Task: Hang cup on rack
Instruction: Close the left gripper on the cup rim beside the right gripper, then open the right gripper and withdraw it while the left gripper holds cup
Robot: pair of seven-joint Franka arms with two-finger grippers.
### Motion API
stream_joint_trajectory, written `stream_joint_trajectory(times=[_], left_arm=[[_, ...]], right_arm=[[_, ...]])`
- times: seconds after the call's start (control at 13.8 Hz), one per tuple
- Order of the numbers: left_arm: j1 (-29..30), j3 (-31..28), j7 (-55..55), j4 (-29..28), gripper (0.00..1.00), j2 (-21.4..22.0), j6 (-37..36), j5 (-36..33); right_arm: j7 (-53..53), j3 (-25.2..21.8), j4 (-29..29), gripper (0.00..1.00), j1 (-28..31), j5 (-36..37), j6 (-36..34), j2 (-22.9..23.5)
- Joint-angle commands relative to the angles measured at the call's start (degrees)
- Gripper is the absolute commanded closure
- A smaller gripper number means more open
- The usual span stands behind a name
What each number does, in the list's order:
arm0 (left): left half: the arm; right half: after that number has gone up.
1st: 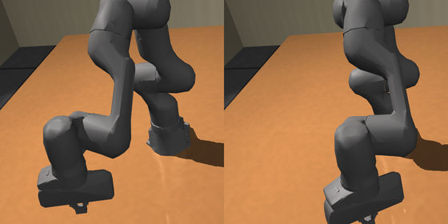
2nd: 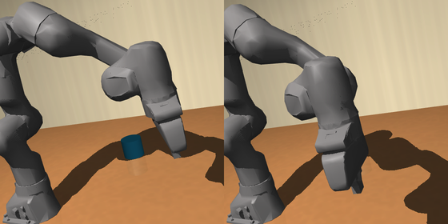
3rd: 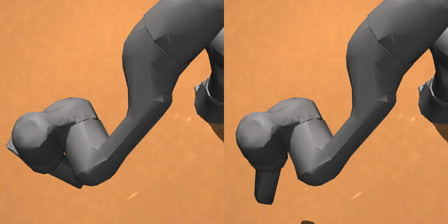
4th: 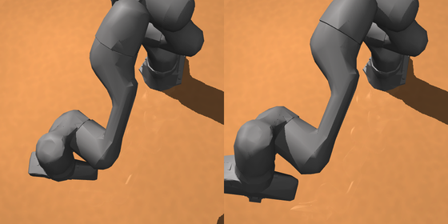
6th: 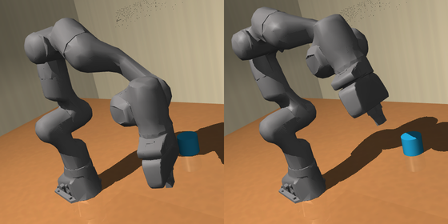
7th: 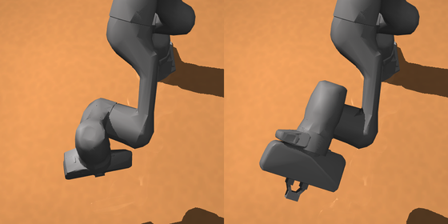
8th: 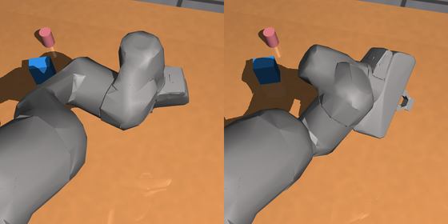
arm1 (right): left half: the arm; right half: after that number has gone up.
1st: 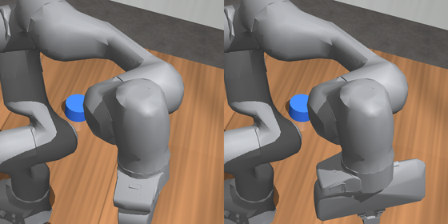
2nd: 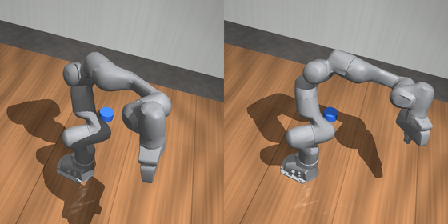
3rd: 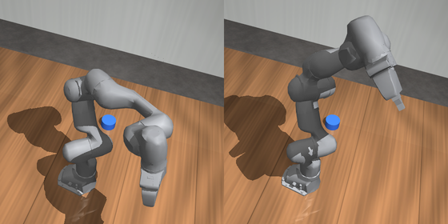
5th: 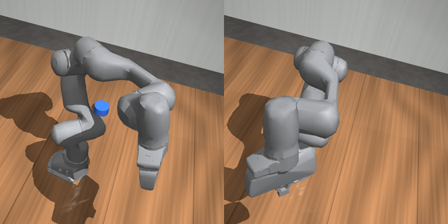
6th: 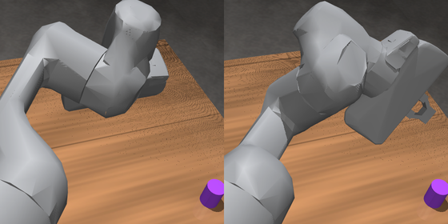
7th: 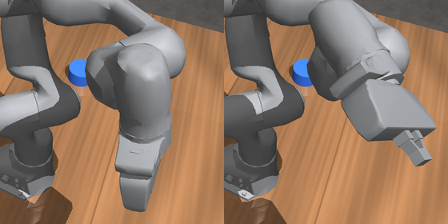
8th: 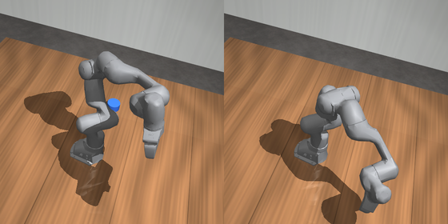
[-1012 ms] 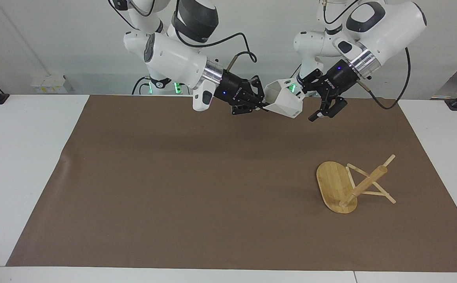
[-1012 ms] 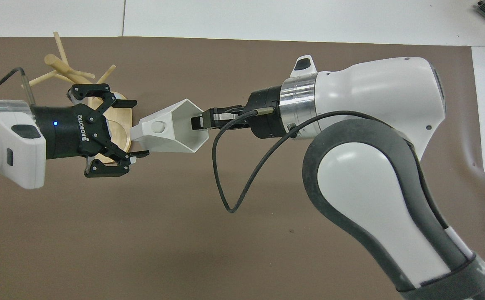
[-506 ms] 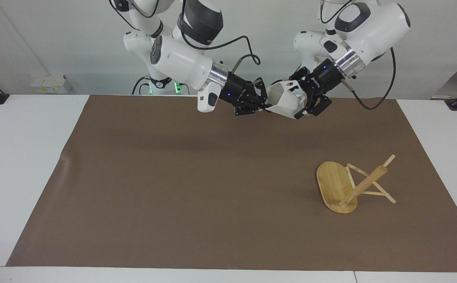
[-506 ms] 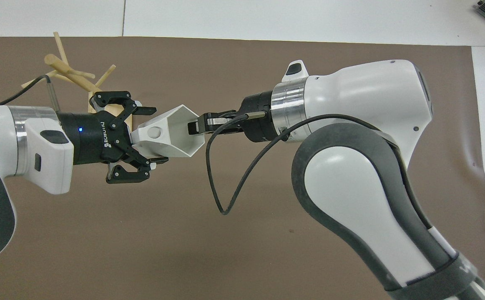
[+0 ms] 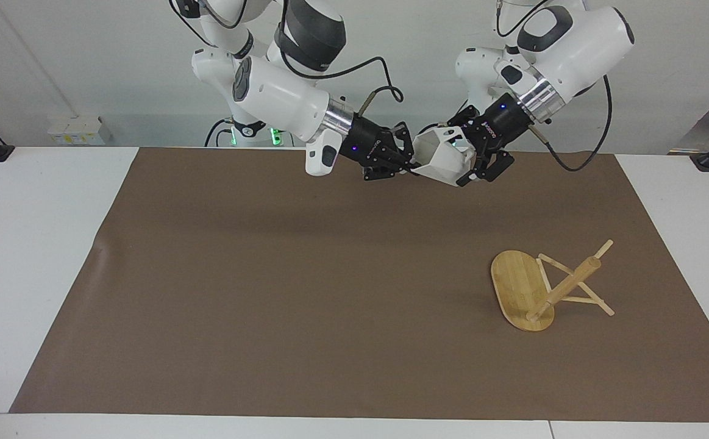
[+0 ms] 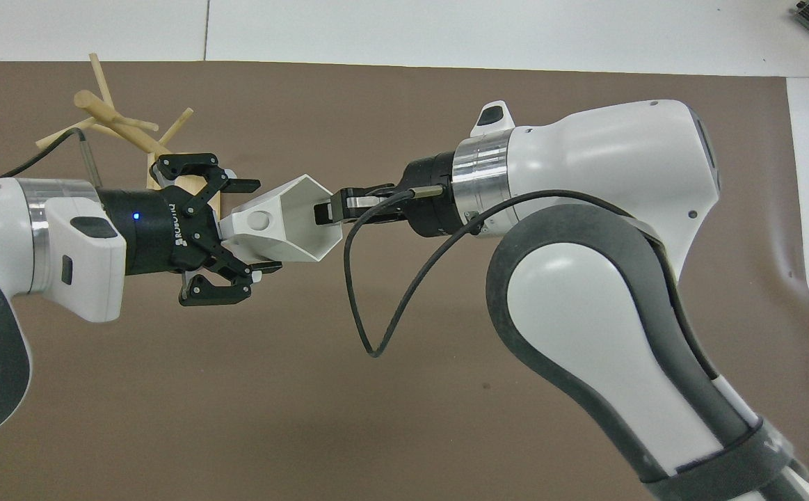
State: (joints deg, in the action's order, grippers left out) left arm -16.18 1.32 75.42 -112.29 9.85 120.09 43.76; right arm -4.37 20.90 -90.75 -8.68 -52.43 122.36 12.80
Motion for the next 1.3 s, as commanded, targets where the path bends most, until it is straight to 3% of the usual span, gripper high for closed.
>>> stream_joint_trajectory(times=[0.0,0.22,0.29,0.43,0.51,1.16,1.23], left_arm=[[-0.5,-0.2,-0.5,-2.0,0.00,1.0,2.3,-0.9],[-0.5,-0.2,-0.6,-2.0,0.00,1.0,2.3,-0.9],[-0.5,-0.2,-0.7,-2.0,0.07,1.0,2.3,-0.9],[-0.3,-0.2,-0.8,-2.0,0.82,1.0,2.3,-0.9],[-0.3,-0.2,-1.4,-2.0,1.00,1.0,2.2,-0.9],[-0.1,-0.3,-5.9,-1.7,1.00,0.8,2.3,-1.1],[-0.1,-0.3,-6.3,-1.5,1.00,0.7,2.3,-1.9]], right_arm=[[1.6,0.5,0.2,1.00,0.1,0.5,0.1,-0.1],[2.3,0.5,0.3,1.00,0.2,0.5,0.2,-0.1],[2.3,0.5,0.3,1.00,0.2,0.5,0.2,-0.1],[2.4,0.5,0.2,1.00,0.2,0.5,0.2,-0.1],[2.5,0.5,0.3,1.00,0.2,0.5,0.2,-0.1],[2.9,0.5,0.1,1.00,0.6,0.5,0.2,-0.1],[3.0,0.4,0.1,0.94,0.7,0.5,0.3,-0.1]])
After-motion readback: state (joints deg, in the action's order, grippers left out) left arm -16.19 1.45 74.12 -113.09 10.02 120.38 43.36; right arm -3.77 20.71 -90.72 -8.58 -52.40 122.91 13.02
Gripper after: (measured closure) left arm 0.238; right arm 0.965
